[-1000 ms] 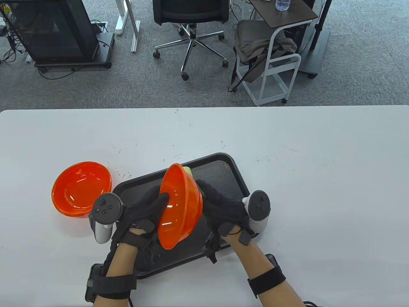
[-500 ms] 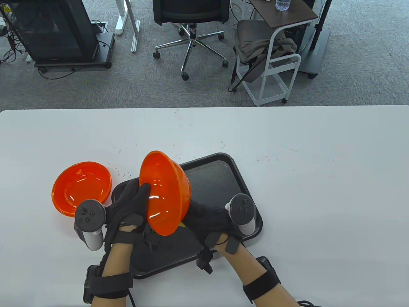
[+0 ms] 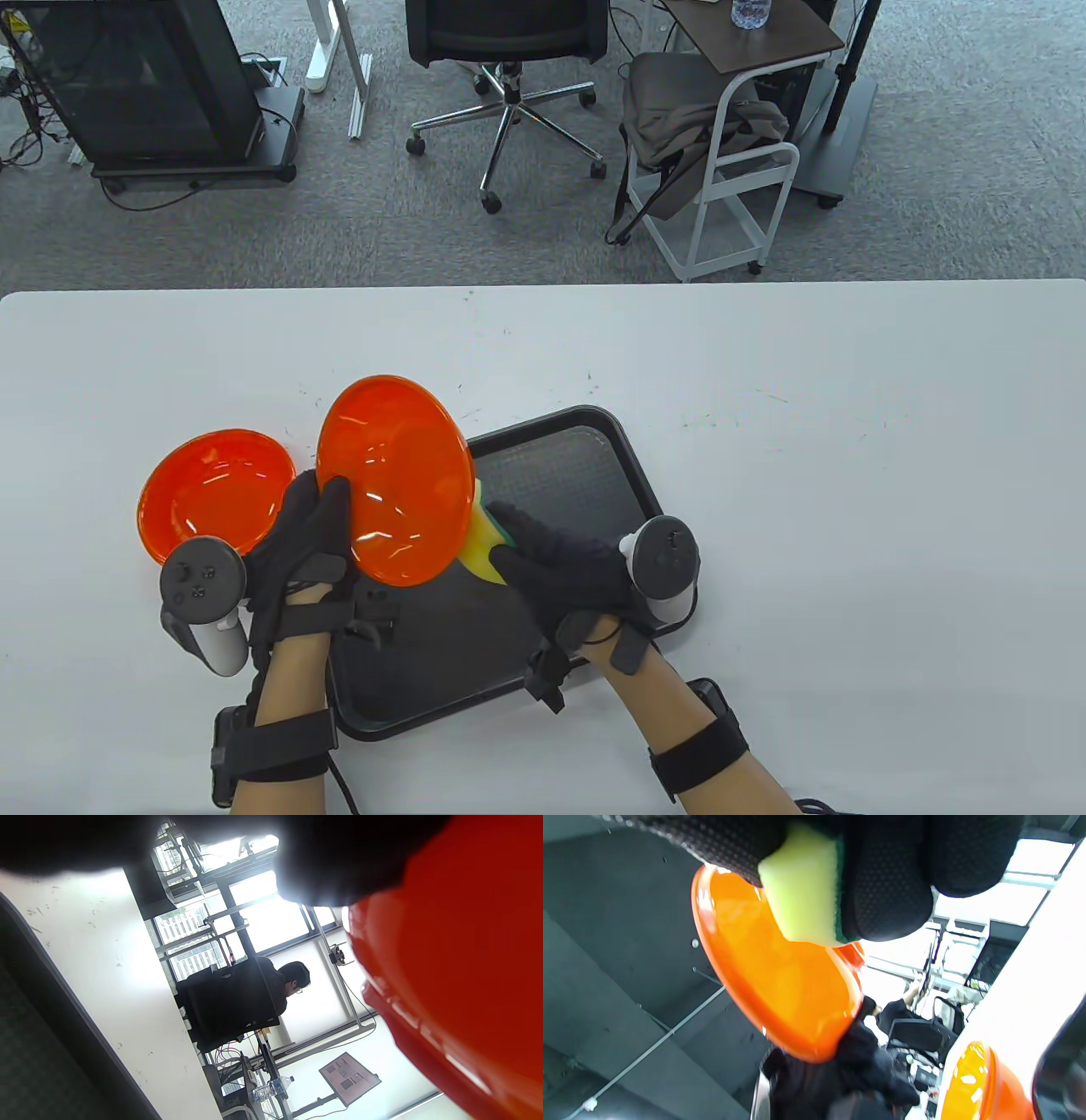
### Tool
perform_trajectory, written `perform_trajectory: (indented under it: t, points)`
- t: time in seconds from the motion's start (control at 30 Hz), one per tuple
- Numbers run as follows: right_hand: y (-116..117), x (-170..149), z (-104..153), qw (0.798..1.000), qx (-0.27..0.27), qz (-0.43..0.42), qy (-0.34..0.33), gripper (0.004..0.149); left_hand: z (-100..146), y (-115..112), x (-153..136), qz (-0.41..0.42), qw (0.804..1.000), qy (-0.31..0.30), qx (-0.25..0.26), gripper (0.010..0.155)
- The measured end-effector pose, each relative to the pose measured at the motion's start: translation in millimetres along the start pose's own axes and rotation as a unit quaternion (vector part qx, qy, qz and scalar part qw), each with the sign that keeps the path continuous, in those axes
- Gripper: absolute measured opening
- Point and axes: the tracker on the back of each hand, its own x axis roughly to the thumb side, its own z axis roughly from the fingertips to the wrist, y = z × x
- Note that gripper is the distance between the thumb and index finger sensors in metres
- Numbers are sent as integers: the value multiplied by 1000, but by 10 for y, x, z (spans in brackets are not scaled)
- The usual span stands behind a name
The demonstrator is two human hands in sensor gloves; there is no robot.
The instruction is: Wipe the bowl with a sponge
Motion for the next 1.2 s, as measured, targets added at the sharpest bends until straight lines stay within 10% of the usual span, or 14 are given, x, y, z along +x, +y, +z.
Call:
perform_trajectory:
  t: [0.6,1.2]
  points:
    - [-152,-13,40,997,-78,-26,-4,49,45,-428,84,66,984,-9,-163,53]
    - [26,-5,-8,1000,30,-7,1,48,4,-255,20,108,987,0,-115,53]
